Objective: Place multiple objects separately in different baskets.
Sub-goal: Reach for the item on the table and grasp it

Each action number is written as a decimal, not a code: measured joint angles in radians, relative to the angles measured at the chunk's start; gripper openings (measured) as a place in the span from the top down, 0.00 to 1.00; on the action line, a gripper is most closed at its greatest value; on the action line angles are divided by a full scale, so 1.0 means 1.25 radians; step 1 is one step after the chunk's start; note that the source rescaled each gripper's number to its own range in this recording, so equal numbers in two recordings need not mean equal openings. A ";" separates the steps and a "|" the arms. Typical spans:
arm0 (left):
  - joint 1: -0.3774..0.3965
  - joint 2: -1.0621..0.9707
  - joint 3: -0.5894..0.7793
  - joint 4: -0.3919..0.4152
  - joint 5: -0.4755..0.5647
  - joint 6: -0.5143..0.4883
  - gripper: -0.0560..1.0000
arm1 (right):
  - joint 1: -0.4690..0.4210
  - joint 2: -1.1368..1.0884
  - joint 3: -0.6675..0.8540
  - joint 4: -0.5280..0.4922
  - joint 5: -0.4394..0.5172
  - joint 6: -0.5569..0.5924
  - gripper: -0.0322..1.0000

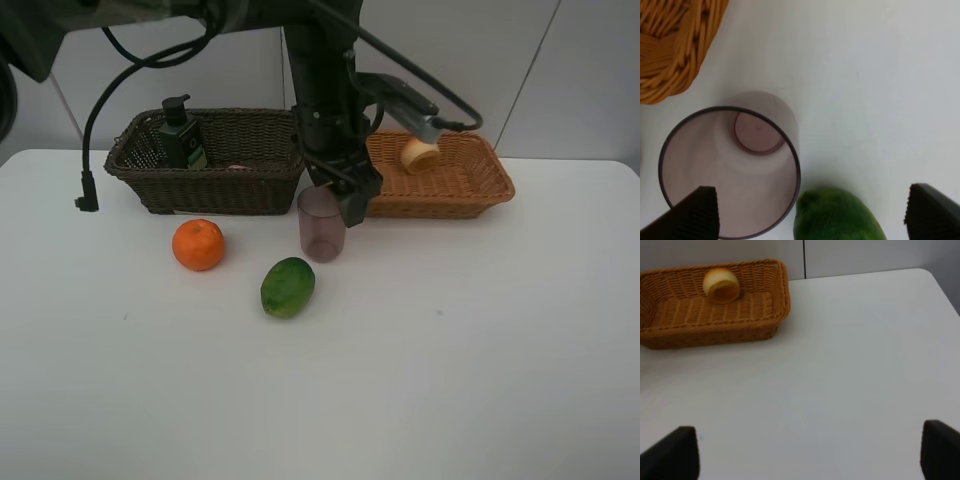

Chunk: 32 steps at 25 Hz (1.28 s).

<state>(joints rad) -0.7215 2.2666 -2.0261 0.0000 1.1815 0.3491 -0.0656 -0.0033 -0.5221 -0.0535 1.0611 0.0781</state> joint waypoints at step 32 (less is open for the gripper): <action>-0.016 0.096 -0.001 0.046 -0.055 -0.002 0.03 | 0.000 0.000 0.000 0.001 0.000 0.000 0.05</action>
<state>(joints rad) -0.7418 2.3860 -2.0268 0.0579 1.1128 0.3471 -0.0656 -0.0033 -0.5221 -0.0528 1.0611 0.0781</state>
